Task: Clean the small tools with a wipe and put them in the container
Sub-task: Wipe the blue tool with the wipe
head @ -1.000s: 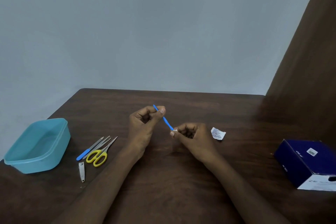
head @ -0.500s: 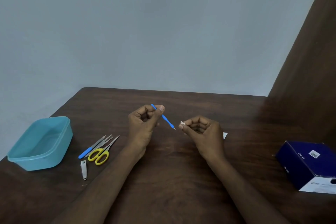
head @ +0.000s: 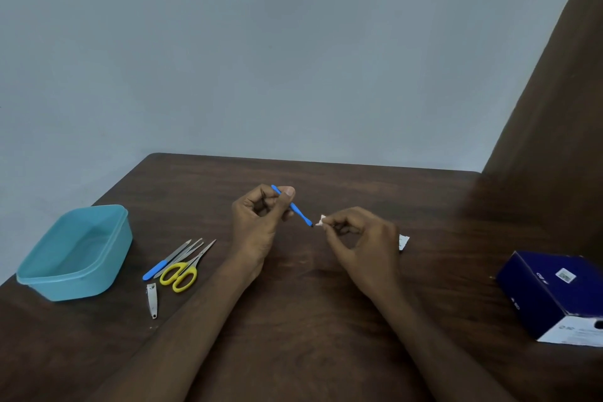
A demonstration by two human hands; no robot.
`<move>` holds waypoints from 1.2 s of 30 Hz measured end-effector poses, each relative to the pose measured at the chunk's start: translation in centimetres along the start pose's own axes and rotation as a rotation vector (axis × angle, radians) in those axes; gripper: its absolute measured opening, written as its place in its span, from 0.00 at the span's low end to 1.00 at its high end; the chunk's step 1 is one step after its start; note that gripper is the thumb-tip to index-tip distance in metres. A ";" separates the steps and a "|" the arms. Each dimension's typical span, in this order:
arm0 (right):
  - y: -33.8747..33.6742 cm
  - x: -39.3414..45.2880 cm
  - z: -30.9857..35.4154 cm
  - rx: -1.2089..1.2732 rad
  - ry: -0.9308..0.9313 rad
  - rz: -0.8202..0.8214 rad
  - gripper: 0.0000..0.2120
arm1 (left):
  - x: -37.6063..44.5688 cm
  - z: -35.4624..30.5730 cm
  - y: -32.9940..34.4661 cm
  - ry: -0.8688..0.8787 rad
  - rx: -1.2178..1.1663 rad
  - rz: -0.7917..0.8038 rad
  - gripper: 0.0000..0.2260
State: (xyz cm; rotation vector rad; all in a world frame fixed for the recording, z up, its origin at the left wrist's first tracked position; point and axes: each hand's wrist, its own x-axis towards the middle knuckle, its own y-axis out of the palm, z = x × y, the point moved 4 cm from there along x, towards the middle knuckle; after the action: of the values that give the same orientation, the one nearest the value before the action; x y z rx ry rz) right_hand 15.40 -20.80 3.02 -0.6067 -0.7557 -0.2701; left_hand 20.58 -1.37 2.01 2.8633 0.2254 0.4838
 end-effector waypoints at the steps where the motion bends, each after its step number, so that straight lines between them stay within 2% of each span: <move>1: 0.2 0.0 0.3 0.016 -0.029 0.013 0.06 | 0.0 0.1 0.1 -0.004 0.001 0.012 0.17; 5: 1.4 -0.4 -0.3 -0.073 -0.007 0.121 0.04 | 0.0 0.2 0.1 -0.032 -0.010 0.025 0.16; 10: -0.3 0.0 0.5 -0.027 -0.034 -0.061 0.07 | 0.0 0.3 0.1 -0.055 -0.028 0.010 0.13; 14: 1.2 -0.3 0.2 -0.041 -0.056 0.098 0.07 | -0.1 0.4 0.3 -0.073 -0.028 0.021 0.12; 18: 0.8 -0.1 -1.3 -0.050 0.132 0.047 0.07 | 0.1 0.5 0.0 -0.100 -0.073 -0.004 0.09; 21: 0.6 0.1 -2.2 0.226 0.389 0.026 0.07 | -0.1 0.5 0.3 -0.118 -0.084 0.039 0.08; 24: 1.3 0.0 -2.2 0.438 0.519 0.088 0.12 | -0.5 0.3 0.8 -0.114 -0.072 0.106 0.09; 29: 2.0 -0.4 -1.4 0.645 0.598 0.253 0.06 | -0.3 0.0 0.6 -0.061 -0.032 0.096 0.12; 32: 1.8 -0.3 -1.5 0.628 0.601 0.306 0.09 | 0.0 0.0 0.3 -0.054 -0.021 0.063 0.13; 34: 1.6 -0.3 -1.9 0.569 0.606 0.270 0.10 | 0.1 0.0 0.2 -0.059 -0.029 0.056 0.13; 36: 1.3 -0.2 -2.6 0.472 0.601 0.161 0.09 | 0.0 0.1 0.2 -0.077 -0.040 0.076 0.12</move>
State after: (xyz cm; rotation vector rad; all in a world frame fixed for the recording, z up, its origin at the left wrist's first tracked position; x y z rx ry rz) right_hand 17.29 -21.31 0.81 -0.1157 -0.1706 -0.1059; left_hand 20.67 -1.60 1.96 2.8524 0.0925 0.3864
